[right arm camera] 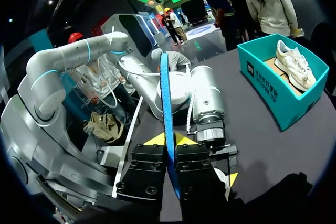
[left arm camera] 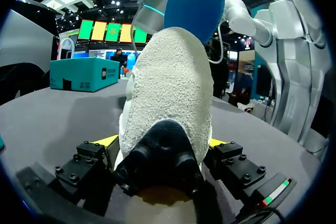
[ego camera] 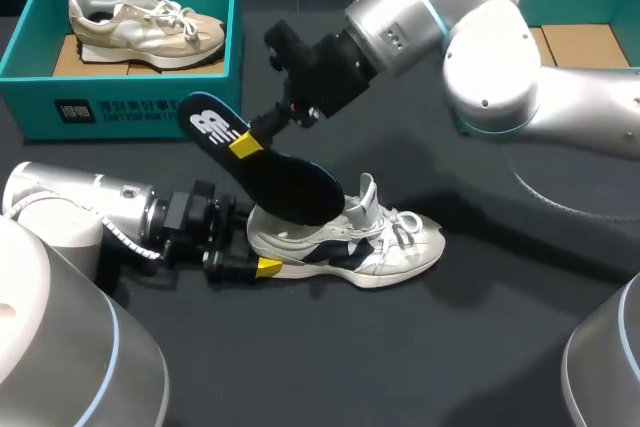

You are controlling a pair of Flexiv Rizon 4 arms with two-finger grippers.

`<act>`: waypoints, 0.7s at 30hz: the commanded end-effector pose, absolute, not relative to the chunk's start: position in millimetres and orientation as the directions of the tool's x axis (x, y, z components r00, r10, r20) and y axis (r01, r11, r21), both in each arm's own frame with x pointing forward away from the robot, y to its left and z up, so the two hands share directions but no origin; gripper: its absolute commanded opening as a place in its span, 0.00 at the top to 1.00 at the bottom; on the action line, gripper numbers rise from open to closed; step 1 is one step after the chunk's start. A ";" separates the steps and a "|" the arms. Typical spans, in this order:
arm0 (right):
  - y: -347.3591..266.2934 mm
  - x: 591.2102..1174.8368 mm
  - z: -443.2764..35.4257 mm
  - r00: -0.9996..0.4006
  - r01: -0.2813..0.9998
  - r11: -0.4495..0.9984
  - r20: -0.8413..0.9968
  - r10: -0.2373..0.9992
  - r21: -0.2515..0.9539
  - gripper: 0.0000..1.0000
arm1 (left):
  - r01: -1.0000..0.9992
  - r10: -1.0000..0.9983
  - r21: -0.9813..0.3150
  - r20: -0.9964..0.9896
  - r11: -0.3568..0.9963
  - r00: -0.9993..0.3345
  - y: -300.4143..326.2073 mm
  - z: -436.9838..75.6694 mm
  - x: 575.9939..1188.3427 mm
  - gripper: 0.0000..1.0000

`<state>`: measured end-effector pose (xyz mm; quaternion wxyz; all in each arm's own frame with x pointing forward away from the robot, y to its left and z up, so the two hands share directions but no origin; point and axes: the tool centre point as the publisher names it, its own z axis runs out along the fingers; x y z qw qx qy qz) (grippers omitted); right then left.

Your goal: Take the shoe out of the shoebox, open the shoe tongue, remove and reinsert the insole, then place the shoe into the shoebox

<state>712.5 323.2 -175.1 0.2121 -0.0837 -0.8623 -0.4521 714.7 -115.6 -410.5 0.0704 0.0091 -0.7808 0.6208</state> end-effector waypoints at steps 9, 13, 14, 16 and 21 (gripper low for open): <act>276.5 688.1 -106.9 -0.851 0.454 0.482 0.525 -0.013 0.749 1.00 | -0.102 0.073 -0.968 0.121 0.230 -0.990 -116.5 -411.9 714.9 1.00; 276.5 688.1 -106.9 -0.851 0.454 0.482 0.525 -0.013 0.749 1.00 | -0.102 0.073 -0.968 0.121 0.230 -0.990 -116.5 -411.9 714.9 1.00; 276.5 688.1 -106.9 -0.851 0.454 0.482 0.525 -0.013 0.749 1.00 | -0.102 0.073 -0.968 0.121 0.230 -0.990 -116.5 -411.9 714.9 1.00; 276.5 688.1 -106.9 -0.851 0.454 0.482 0.525 -0.013 0.749 1.00 | -0.102 0.073 -0.968 0.121 0.230 -0.990 -116.5 -411.9 714.9 1.00; 251.2 677.2 -94.1 -0.847 0.496 0.393 0.531 0.022 0.775 1.00 | -0.102 0.073 -0.968 0.121 0.230 -0.990 -116.5 -411.9 714.9 1.00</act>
